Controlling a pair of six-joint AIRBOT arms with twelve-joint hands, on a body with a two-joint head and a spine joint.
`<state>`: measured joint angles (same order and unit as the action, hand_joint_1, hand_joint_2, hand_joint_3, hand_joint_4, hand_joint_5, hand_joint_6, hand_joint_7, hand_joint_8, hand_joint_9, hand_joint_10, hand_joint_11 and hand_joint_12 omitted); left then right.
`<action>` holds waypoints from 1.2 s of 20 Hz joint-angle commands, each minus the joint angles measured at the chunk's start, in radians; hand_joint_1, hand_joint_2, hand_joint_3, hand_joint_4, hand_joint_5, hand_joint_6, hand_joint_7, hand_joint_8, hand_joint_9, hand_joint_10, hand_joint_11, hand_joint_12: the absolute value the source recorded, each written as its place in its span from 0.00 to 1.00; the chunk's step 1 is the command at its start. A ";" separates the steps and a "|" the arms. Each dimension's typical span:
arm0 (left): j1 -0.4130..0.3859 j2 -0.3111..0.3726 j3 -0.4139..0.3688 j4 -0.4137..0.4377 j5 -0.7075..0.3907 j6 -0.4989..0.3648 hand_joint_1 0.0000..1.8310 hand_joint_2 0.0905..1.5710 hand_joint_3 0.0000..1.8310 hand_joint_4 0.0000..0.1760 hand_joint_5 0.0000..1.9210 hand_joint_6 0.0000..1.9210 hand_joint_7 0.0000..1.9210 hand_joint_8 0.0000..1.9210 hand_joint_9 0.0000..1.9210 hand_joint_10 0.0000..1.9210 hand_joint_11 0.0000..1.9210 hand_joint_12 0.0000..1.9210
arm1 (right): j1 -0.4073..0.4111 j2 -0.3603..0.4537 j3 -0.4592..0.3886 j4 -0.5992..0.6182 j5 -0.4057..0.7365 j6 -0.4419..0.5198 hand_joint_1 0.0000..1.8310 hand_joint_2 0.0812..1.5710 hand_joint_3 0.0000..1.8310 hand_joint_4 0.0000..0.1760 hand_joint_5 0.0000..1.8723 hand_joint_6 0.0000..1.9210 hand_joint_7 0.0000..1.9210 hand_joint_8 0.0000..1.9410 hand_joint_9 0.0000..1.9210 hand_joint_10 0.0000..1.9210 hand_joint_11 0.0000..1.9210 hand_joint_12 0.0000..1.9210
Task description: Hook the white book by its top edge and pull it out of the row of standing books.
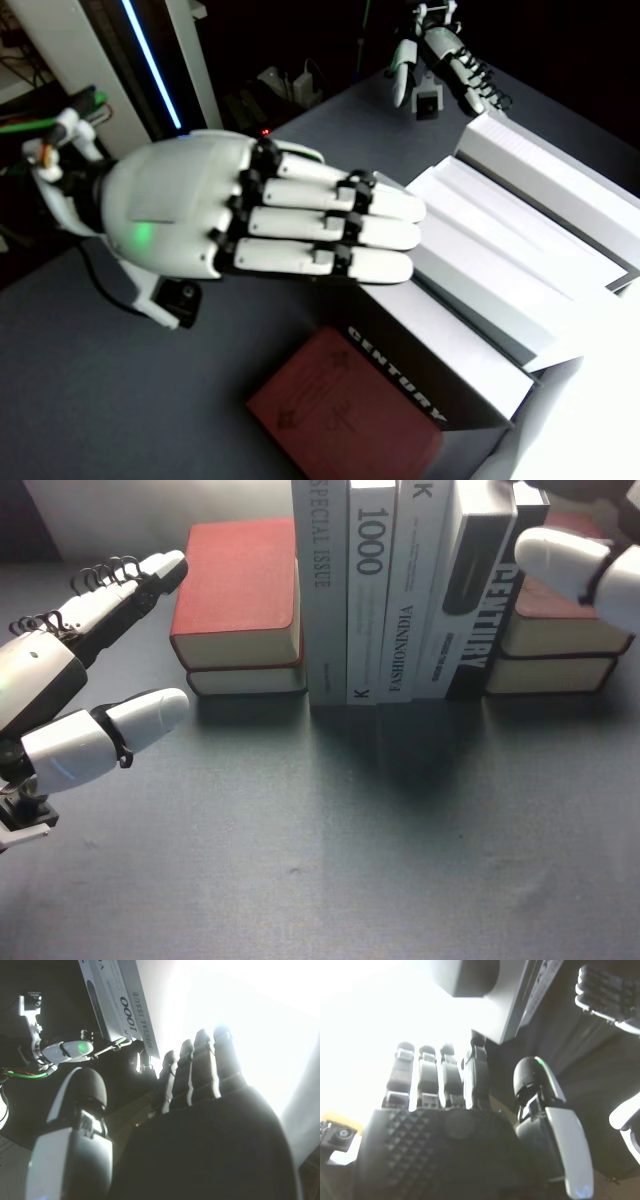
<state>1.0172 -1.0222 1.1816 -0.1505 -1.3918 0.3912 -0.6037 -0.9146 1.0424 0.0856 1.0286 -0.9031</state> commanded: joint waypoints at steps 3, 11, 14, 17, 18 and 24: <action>0.013 0.022 -0.009 -0.035 -0.161 -0.005 0.17 0.86 0.00 0.39 0.00 0.00 0.00 0.00 0.00 0.00 0.00 0.00 | -0.072 0.022 -0.034 -0.030 0.172 0.053 0.00 0.90 0.00 0.00 0.27 0.06 0.02 0.00 0.00 0.00 0.00 0.00; 0.037 0.034 -0.023 -0.067 -0.196 0.006 0.18 0.85 0.00 0.23 0.00 0.00 0.00 0.00 0.00 0.00 0.00 0.00 | -0.344 0.059 -0.133 -0.040 0.409 0.169 0.00 0.89 0.00 0.00 0.27 0.05 0.08 0.02 0.01 0.01 0.02 0.01; 0.038 0.035 -0.025 -0.073 -0.201 0.008 0.16 0.85 0.00 0.33 0.00 0.00 0.00 0.00 0.00 0.00 0.00 0.00 | -0.421 0.056 -0.162 -0.043 0.464 0.204 0.00 0.92 0.00 0.00 0.34 0.07 0.19 0.01 0.12 0.04 0.00 0.46; 0.040 0.034 -0.026 -0.075 -0.200 0.008 0.15 0.86 0.00 0.27 0.00 0.00 0.00 0.00 0.00 0.00 0.00 0.00 | -0.487 0.043 -0.171 -0.063 0.486 0.294 0.00 0.94 0.00 0.00 0.35 0.09 0.30 0.04 0.23 0.11 0.00 0.76; 0.040 0.034 -0.026 -0.078 -0.200 0.008 0.16 0.86 0.00 0.23 0.00 0.00 0.00 0.00 0.00 0.00 0.00 0.00 | -0.498 0.039 -0.174 -0.068 0.486 0.305 0.00 0.94 0.00 0.00 0.34 0.11 0.32 0.02 0.21 0.19 0.00 0.79; 0.045 0.033 -0.030 -0.084 -0.206 0.009 0.17 0.86 0.00 0.38 0.00 0.00 0.00 0.00 0.00 0.00 0.00 0.00 | -0.542 0.029 -0.181 -0.054 0.489 0.335 0.02 0.99 0.00 0.00 0.19 0.33 0.39 0.08 0.26 0.58 0.10 0.92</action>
<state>1.0672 -0.9943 1.1515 -0.2264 -1.4712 0.4034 -1.1503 -0.8875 0.8639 0.0307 1.3869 -0.5789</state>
